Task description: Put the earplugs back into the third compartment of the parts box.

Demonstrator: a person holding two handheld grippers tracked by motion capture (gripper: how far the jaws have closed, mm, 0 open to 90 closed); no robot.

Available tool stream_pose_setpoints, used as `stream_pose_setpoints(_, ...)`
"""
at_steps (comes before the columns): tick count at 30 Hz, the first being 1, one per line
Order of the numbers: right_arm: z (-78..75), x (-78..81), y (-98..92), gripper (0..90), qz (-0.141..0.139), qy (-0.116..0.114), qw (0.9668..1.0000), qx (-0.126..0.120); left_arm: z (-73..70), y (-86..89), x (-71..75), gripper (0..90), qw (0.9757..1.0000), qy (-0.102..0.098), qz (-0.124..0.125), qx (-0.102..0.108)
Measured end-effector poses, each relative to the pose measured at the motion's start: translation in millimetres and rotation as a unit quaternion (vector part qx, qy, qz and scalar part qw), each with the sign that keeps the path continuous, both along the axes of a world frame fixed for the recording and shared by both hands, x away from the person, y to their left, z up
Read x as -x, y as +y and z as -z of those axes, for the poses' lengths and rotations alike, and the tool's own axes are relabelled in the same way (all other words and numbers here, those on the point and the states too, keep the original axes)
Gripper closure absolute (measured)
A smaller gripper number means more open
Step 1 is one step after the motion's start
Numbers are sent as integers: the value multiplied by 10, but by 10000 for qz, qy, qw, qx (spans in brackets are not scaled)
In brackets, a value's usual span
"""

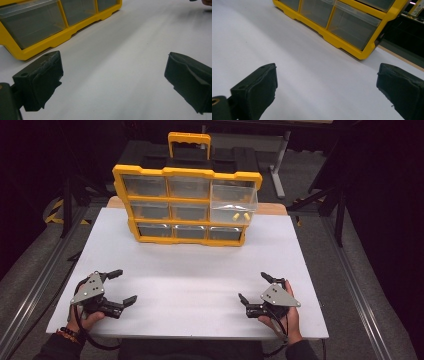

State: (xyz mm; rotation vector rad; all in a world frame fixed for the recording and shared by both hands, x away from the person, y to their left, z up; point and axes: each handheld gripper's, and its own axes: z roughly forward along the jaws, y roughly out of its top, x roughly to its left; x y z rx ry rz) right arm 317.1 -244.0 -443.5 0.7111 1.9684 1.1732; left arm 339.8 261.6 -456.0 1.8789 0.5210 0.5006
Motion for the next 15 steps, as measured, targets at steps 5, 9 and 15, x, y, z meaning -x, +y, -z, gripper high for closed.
stream_pose_setpoints(5,-6,2,17,44,-58,-7,10000,-62,11,-1,17,29,10000,-5,-17,-51)
stream_pose_setpoints(9,-16,9,44,44,-85,-28,9999,-58,4,10,27,29,9999,-40,-68,-71)
stream_pose_setpoints(15,-19,10,27,48,17,-120,9999,-80,6,32,13,31,9999,-26,-137,-8)
